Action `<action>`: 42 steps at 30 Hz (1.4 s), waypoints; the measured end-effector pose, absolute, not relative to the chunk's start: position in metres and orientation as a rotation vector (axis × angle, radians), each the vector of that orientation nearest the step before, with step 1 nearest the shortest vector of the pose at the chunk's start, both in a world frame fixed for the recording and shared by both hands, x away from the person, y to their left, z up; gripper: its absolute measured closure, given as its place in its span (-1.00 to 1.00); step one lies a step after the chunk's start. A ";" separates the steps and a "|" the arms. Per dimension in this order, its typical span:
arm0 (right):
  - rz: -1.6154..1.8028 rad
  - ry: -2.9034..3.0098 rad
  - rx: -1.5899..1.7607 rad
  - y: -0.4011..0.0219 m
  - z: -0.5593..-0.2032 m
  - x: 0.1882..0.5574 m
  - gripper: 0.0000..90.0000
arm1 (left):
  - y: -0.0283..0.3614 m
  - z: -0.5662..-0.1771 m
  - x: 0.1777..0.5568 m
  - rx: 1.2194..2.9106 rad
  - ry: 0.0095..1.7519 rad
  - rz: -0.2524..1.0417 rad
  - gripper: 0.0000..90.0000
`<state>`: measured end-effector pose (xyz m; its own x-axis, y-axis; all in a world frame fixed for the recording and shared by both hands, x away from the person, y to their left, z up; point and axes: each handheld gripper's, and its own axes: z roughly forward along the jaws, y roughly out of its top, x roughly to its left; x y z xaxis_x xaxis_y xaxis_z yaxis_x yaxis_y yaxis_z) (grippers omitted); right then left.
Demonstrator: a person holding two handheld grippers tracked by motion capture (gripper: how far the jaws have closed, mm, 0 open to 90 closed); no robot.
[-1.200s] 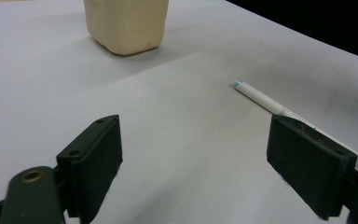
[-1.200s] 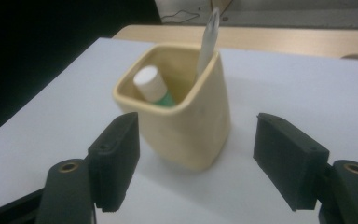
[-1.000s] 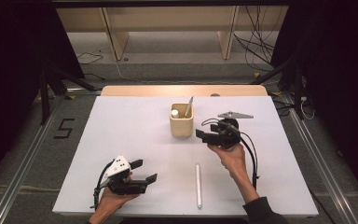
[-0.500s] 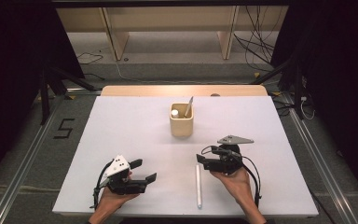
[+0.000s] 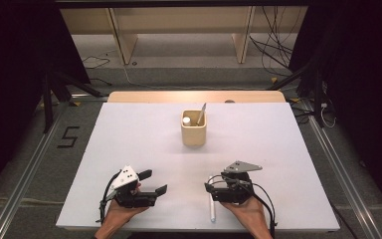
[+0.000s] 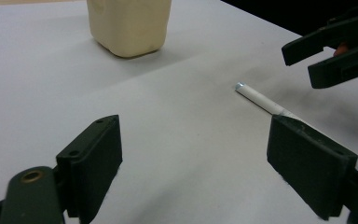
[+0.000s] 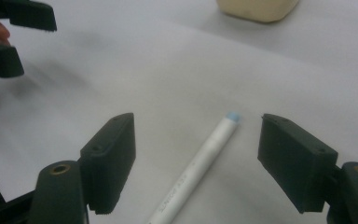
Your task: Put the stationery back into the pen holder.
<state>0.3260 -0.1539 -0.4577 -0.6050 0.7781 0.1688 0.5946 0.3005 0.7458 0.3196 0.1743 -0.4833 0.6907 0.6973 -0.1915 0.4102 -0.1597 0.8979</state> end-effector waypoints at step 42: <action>0.960 2.442 1.196 -0.135 -0.488 0.302 0.04 | 0.173 -0.484 0.319 1.790 0.879 0.315 -0.61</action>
<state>0.3020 -0.1350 -0.4881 -0.6287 0.7757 0.0551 0.6057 0.4440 0.6603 0.3193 0.1732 -0.4837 0.6936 0.6937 -0.1940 0.4124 -0.1616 0.8965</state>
